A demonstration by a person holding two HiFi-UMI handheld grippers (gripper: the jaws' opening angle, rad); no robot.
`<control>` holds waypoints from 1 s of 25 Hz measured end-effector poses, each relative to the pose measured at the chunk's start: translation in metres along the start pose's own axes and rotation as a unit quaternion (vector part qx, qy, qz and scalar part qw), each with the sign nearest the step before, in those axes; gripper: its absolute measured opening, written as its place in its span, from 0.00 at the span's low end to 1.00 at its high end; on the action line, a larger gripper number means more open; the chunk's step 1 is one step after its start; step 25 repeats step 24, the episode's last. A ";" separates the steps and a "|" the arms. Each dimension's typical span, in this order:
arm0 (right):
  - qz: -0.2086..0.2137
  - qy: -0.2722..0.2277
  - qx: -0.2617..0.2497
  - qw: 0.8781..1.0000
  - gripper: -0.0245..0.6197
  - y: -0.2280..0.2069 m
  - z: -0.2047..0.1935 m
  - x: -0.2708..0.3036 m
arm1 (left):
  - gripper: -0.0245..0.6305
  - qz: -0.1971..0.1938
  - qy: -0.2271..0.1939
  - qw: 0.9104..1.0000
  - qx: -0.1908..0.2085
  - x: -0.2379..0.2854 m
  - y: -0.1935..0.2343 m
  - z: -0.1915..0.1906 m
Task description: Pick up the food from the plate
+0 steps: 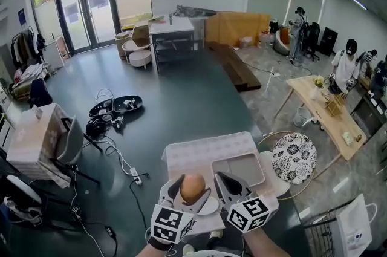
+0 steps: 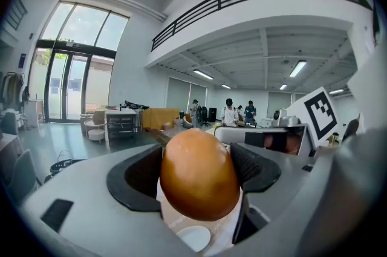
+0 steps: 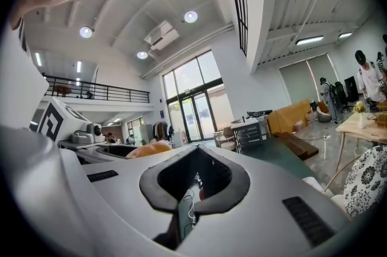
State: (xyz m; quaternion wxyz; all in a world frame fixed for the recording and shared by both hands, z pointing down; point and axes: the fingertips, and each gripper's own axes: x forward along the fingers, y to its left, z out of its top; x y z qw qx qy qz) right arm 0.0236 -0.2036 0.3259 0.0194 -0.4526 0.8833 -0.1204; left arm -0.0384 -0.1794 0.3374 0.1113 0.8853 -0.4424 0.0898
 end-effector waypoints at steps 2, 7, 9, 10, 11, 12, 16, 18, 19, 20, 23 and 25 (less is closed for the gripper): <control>0.000 -0.003 -0.004 1.000 0.06 0.001 0.005 0.001 | 0.57 0.000 -0.003 1.000 0.000 -0.001 0.001 0.004; -0.004 -0.005 -0.009 1.000 0.06 0.001 0.009 0.003 | 0.57 0.000 -0.008 1.000 0.001 -0.003 0.004 0.008; -0.006 -0.004 -0.010 1.000 0.06 0.000 0.008 0.001 | 0.57 0.000 -0.007 1.000 0.000 -0.003 0.002 0.006; -0.006 -0.004 -0.010 1.000 0.06 0.000 0.007 0.000 | 0.57 0.000 -0.007 1.000 0.000 -0.003 0.002 0.006; -0.006 -0.004 -0.011 1.000 0.06 0.000 0.007 0.000 | 0.57 0.000 -0.008 1.000 0.000 -0.003 0.002 0.006; -0.006 -0.003 -0.012 1.000 0.06 0.000 0.007 0.000 | 0.57 0.000 -0.008 1.000 0.000 -0.003 0.001 0.006; -0.008 -0.002 -0.014 1.000 0.06 0.000 0.006 0.000 | 0.57 -0.001 -0.007 1.000 0.000 -0.003 0.001 0.005; -0.008 -0.002 -0.013 1.000 0.06 0.000 0.006 0.000 | 0.57 0.000 -0.007 1.000 0.000 -0.003 0.001 0.005; -0.008 -0.002 -0.013 1.000 0.06 0.000 0.005 0.000 | 0.57 0.000 -0.007 1.000 -0.001 -0.003 0.001 0.004; -0.009 -0.001 -0.012 1.000 0.06 0.000 0.005 0.000 | 0.57 0.000 -0.007 1.000 -0.001 -0.003 0.001 0.004; -0.008 -0.001 -0.012 1.000 0.06 -0.002 0.004 0.000 | 0.57 0.000 -0.006 1.000 -0.002 -0.002 0.001 0.003; -0.008 -0.001 -0.012 1.000 0.06 -0.002 0.003 0.000 | 0.57 0.001 -0.006 1.000 -0.002 -0.002 0.001 0.002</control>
